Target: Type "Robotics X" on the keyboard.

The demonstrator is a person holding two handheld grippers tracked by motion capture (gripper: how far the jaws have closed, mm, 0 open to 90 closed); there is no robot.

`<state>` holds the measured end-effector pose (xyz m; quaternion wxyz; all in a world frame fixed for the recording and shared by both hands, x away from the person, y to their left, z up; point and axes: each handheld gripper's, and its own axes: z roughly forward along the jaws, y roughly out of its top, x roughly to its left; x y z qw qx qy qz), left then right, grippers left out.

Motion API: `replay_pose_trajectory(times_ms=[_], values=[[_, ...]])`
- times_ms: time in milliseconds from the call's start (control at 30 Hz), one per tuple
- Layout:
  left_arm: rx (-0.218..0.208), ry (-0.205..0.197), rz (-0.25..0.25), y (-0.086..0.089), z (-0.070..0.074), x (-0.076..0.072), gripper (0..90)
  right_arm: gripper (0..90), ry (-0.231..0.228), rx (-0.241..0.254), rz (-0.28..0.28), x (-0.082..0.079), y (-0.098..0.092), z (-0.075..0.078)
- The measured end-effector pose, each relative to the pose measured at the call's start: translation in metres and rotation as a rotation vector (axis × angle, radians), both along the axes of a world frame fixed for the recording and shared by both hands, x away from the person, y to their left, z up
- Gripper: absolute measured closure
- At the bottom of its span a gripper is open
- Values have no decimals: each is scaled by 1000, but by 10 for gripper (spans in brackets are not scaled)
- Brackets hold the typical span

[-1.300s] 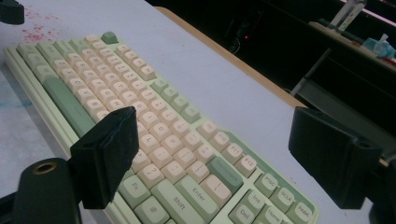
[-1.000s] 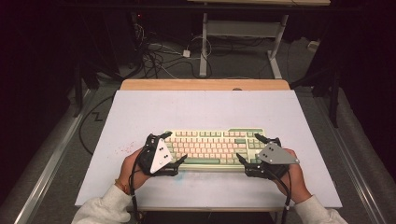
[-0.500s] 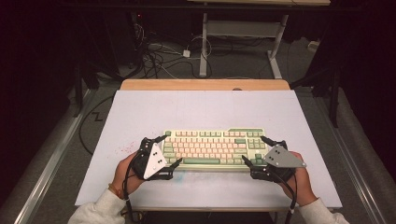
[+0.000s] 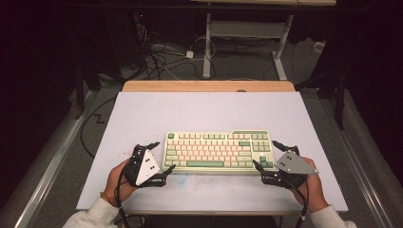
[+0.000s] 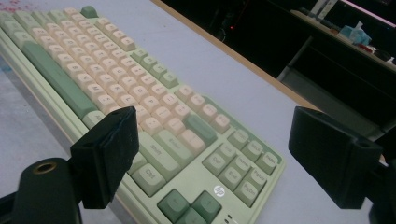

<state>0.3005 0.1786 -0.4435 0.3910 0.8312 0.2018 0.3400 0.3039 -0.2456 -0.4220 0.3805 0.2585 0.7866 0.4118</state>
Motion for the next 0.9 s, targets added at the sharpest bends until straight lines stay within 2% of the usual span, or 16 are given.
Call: replay_pose_trajectory(times_ms=[367, 500, 900], values=[[12, 32, 48, 16, -10, -2, 144, 168, 9, 15, -56, -2, -24, -5], [3, 44, 65, 23, -13, -3, 144, 168, 16, 13, -79, -2, -31, -8], [4, 87, 100, 42, -23, -6, 144, 168, 45, 17, -116, -3, -48, -20]])
